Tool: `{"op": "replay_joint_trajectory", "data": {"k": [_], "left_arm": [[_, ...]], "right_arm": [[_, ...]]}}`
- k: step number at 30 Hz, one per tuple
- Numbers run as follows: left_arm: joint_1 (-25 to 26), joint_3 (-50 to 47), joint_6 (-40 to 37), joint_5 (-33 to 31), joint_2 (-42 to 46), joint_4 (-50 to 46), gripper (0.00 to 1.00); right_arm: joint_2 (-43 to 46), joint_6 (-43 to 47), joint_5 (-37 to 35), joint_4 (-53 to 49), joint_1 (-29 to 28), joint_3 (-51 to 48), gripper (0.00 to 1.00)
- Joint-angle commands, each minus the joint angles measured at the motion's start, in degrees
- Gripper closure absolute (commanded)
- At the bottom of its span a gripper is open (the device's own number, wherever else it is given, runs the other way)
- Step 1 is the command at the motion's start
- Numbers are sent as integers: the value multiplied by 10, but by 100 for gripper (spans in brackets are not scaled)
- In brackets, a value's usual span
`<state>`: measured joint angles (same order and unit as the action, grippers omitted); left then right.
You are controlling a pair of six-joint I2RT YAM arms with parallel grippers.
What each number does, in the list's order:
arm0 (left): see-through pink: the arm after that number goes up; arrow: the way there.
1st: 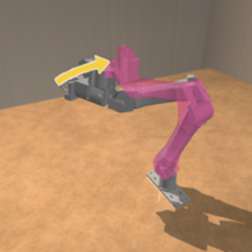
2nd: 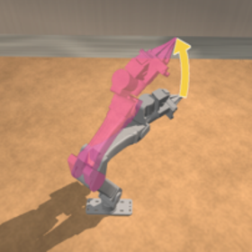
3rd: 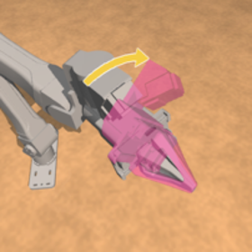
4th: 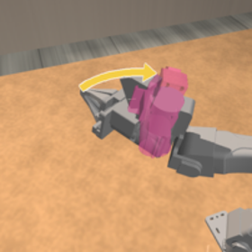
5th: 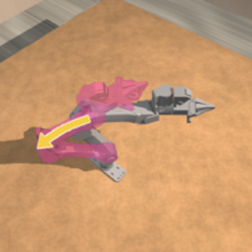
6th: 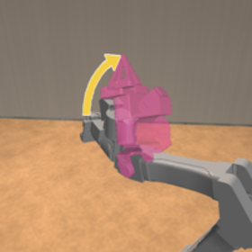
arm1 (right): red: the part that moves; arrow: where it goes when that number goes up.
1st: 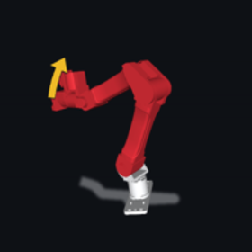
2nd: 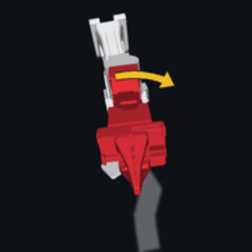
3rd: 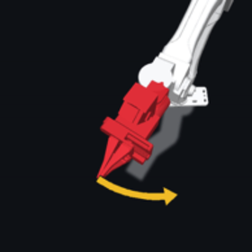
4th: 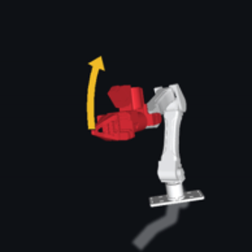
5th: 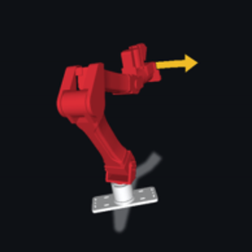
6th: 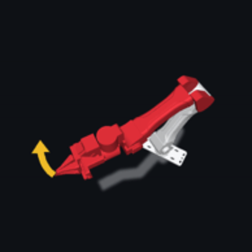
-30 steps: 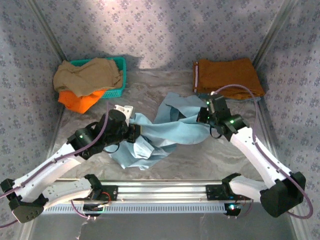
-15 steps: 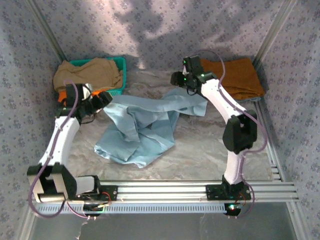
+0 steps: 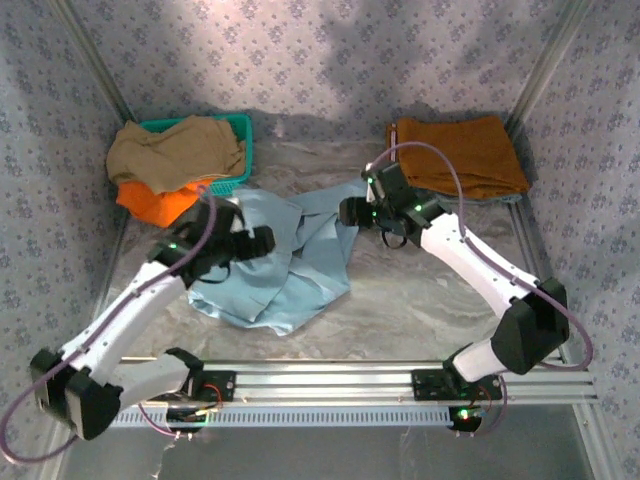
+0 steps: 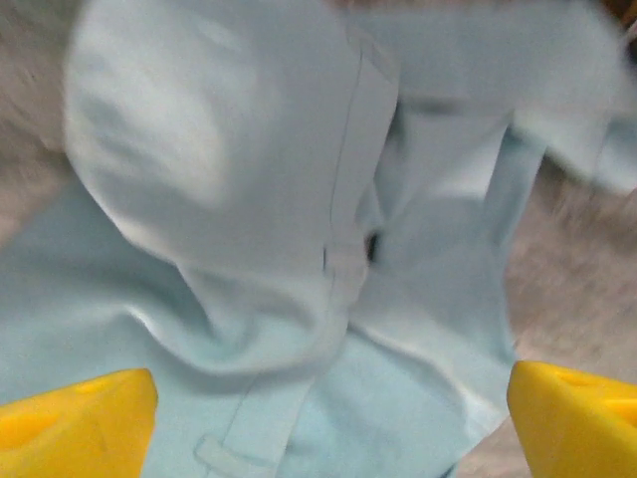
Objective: Fold and stack the trousers
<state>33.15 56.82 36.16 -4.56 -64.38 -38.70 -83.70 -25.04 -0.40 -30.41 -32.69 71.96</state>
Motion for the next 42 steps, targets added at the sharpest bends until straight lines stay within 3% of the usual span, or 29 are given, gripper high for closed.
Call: {"op": "replay_joint_trajectory", "data": {"k": [1, 7, 12, 16, 18, 23, 27, 29, 31, 36, 37, 39, 42], "left_arm": [[72, 2, 25, -108, -83, -6, 19], [138, 87, 14, -206, -268, 6, 39], [140, 145, 1, -278, -387, -13, 40], [132, 170, -7, -312, -452, -25, 52], [125, 166, -7, -320, -462, -29, 61], [119, 145, -19, -336, -418, -34, 100], [108, 131, -41, -312, -326, -41, 100], [79, 110, -46, -286, -252, -36, 100], [17, 72, -45, -223, -167, -24, 100], [-230, -38, -14, -73, 34, 14, 100], [-286, -56, -8, -38, 59, 18, 96], [-379, -80, 13, -3, 89, 12, 29], [-514, -111, 36, 60, 112, 24, 3]], "right_arm": [[-10, -14, 4, 17, -5, -52, 32], [-34, -20, 14, 37, -1, -86, 32], [-51, -21, 25, 52, 3, -103, 32], [-62, -21, 35, 57, 6, -110, 33], [-64, -20, 40, 60, 6, -111, 33], [-83, -20, 50, 71, 6, -112, 33], [-109, -21, 61, 78, 5, -103, 34], [-114, -20, 60, 79, 5, -97, 34], [-116, -19, 61, 79, 7, -92, 34], [-115, -18, 69, 76, 7, -80, 34], [-116, -18, 70, 75, 6, -78, 34], [-116, -17, 71, 69, 5, -72, 34], [-109, -12, 70, 58, 4, -65, 33]]}}
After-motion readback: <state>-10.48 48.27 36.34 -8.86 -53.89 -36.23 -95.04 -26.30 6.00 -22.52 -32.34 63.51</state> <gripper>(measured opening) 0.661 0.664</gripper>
